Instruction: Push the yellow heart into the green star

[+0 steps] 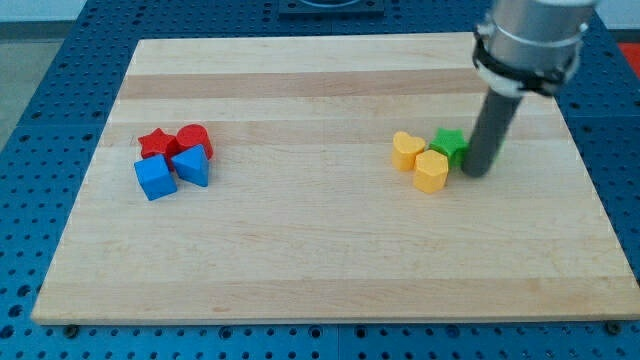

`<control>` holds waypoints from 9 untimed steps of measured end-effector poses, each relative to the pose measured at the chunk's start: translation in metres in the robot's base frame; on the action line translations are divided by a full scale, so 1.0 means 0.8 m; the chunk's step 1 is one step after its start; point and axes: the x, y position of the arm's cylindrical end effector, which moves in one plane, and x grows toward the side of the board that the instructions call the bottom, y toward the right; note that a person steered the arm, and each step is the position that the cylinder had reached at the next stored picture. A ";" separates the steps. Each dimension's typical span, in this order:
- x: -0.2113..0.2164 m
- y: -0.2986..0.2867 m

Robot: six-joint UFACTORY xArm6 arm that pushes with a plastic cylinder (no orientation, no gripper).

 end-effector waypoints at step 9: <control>-0.006 -0.132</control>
